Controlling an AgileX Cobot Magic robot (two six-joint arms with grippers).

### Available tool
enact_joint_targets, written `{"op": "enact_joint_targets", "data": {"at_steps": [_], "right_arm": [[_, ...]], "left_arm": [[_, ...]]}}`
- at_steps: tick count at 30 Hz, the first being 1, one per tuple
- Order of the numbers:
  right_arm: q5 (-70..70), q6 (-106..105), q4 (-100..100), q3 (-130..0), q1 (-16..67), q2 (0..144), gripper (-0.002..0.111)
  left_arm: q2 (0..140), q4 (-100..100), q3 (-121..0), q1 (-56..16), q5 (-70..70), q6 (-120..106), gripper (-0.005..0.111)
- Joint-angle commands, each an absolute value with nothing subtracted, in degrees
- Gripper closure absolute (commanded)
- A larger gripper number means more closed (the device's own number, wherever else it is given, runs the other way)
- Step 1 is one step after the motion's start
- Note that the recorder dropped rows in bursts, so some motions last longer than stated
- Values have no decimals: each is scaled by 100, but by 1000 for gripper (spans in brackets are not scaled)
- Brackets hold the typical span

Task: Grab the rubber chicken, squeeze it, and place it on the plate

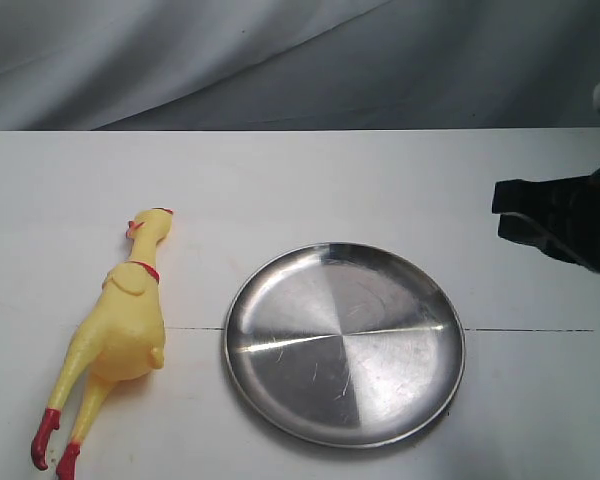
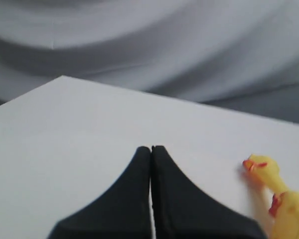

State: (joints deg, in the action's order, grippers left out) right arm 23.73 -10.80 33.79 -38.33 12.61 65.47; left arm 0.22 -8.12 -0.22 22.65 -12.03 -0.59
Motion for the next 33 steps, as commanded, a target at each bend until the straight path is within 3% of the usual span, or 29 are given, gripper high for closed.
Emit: {"op": "enact_joint_targets", "data": {"at_steps": [1,14,22,33], "right_arm": [[2310,-1204,3378,-3872,1445,6553,108],[2313,-1227,3389,-3872,1544,6553,108],[2270,-1321,3450,-3872,1544,6553,108],[2342,-1321,3664,-3872,1544,6553,108]], "left_arm": [[0,-1323,0,2234,-281,0,107],[0,-1468,-24,2234,201,303,107],[47,-1468,-1144,2234,-702,304,107],[2499,-2334,-2381,2234,-2994,271,107]]}}
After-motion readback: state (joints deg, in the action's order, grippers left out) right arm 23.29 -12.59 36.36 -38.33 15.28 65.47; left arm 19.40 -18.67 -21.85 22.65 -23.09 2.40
